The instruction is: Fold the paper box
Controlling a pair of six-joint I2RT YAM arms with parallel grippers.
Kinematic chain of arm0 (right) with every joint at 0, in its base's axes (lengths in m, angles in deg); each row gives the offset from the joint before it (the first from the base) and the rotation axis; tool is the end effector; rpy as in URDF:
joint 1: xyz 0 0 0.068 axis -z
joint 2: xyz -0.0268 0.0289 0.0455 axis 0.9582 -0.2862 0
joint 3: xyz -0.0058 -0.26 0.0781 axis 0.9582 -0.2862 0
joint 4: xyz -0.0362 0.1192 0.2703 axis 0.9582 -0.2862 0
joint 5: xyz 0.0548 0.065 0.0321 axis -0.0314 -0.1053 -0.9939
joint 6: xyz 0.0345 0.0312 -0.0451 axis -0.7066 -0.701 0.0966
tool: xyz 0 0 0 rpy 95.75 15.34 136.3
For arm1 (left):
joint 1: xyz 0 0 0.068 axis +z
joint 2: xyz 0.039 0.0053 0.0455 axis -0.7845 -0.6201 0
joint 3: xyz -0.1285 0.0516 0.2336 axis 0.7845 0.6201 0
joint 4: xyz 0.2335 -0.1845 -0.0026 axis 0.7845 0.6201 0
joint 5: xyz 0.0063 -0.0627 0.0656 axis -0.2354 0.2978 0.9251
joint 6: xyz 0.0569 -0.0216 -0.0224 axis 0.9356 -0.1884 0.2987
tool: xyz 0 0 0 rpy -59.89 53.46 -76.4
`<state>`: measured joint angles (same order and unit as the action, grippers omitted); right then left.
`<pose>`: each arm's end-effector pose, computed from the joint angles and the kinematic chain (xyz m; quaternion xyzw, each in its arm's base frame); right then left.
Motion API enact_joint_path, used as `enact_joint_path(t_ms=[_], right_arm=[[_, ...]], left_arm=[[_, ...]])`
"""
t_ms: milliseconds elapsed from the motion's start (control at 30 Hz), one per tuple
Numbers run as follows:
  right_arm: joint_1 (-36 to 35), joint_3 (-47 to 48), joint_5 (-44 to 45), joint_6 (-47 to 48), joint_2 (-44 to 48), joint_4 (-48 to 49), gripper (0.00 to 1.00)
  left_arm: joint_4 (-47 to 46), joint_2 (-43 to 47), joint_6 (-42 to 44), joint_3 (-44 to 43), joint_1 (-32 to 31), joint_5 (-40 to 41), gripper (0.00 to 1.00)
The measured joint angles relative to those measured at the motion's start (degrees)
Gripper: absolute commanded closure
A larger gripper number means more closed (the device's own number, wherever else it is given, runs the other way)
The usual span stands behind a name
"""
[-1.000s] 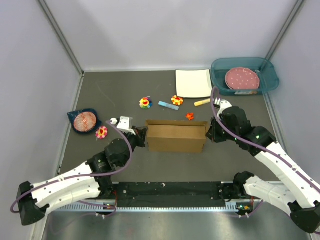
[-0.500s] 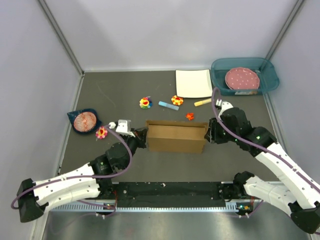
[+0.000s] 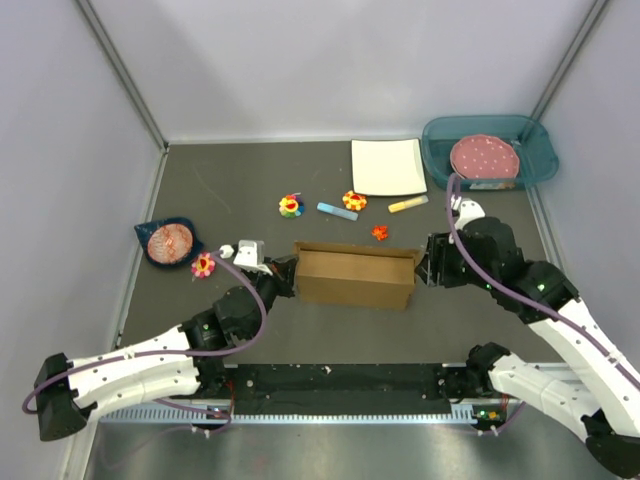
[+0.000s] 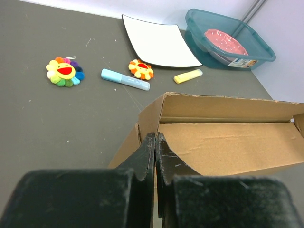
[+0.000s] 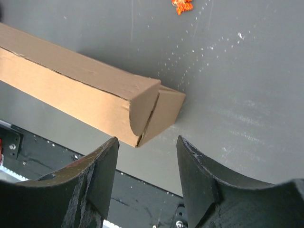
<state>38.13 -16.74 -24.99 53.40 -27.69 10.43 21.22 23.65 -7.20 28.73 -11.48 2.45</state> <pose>0.1591 0.1086 0.3390 -0.0746 0.9041 0.1844 0.3783 0.1271 -0.1784 0.2432 -0.0033 0.7256 -0.2666 0.6344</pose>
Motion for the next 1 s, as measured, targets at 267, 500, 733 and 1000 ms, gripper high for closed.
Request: enact_joint_path(t_ms=[267,500,733,1000], right_arm=[[0.0,1.0,0.0,0.3,-1.8,2.7,0.70],[0.0,0.9,0.2,0.6,-4.4,4.5,0.97],[0.0,-1.7,2.1,0.1,-3.3,7.4,1.00],[0.0,-5.7,2.7,-3.3,-1.3,10.0,1.00]], left_arm=[[0.0,0.0,-0.4,0.0,-0.5,0.7,1.00],[0.0,-0.1,-1.4,0.0,-1.0,0.8,1.00],[-0.5,-0.2,-2.0,0.3,-1.2,0.8,1.00],[-2.5,-0.2,-3.1,1.4,-1.6,1.1,1.00]])
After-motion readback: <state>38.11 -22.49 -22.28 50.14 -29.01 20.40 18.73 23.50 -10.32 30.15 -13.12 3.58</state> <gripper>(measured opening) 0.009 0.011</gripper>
